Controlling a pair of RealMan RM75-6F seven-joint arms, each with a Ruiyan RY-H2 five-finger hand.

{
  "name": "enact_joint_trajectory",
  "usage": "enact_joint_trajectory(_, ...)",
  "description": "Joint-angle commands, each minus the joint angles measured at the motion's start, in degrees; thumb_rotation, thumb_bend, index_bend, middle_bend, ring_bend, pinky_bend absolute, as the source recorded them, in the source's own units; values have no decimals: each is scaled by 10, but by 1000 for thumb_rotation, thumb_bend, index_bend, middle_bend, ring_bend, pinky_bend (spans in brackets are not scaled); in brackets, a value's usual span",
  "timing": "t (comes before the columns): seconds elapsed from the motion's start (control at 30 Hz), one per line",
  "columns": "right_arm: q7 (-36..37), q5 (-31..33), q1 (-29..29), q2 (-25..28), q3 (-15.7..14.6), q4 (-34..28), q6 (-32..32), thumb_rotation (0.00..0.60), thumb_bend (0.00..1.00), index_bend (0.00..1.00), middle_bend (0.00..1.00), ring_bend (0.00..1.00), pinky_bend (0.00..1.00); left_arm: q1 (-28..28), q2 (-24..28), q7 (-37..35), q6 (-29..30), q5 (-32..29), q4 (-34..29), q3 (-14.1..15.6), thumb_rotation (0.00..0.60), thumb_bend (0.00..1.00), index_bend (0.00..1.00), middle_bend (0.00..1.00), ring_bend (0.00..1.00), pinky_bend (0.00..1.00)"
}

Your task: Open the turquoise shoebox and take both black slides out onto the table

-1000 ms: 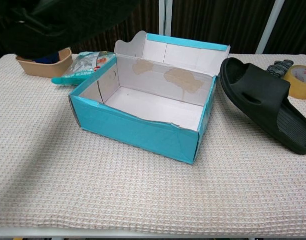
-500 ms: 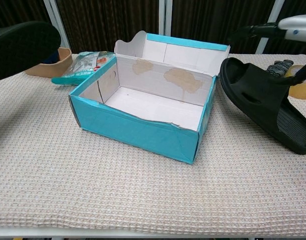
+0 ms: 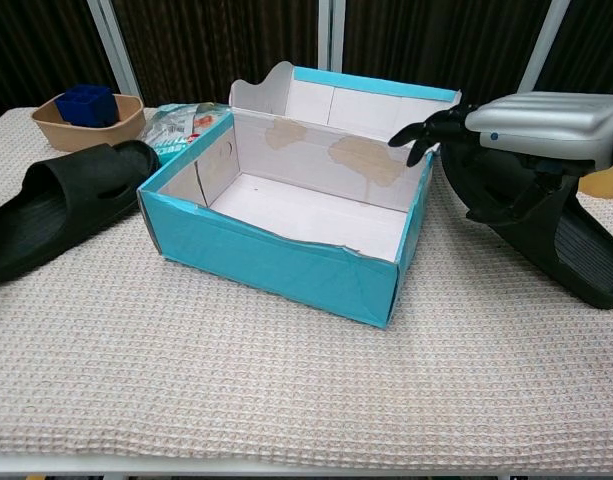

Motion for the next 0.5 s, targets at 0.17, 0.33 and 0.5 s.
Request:
enact_joint_trajectory(0.17,9,44,-32,12,-12,26,12,600,248,0,179,0,0,31,18,-40,48,48,-8,-9,600,38,147,228,117,266)
enact_joint_trajectory(0.33,32,48,-49,18,-18,42,35,600,248,0,165,0,0,45,29,-51,58,50,-7,-16,600,37,147,228,117,265)
enact_joint_trajectory(0.5,67,48,-88,38,-12,36,115,600,248,0,137,0,0,65,59,-52,76,73,-11,-8,600,37,147,227,117,251)
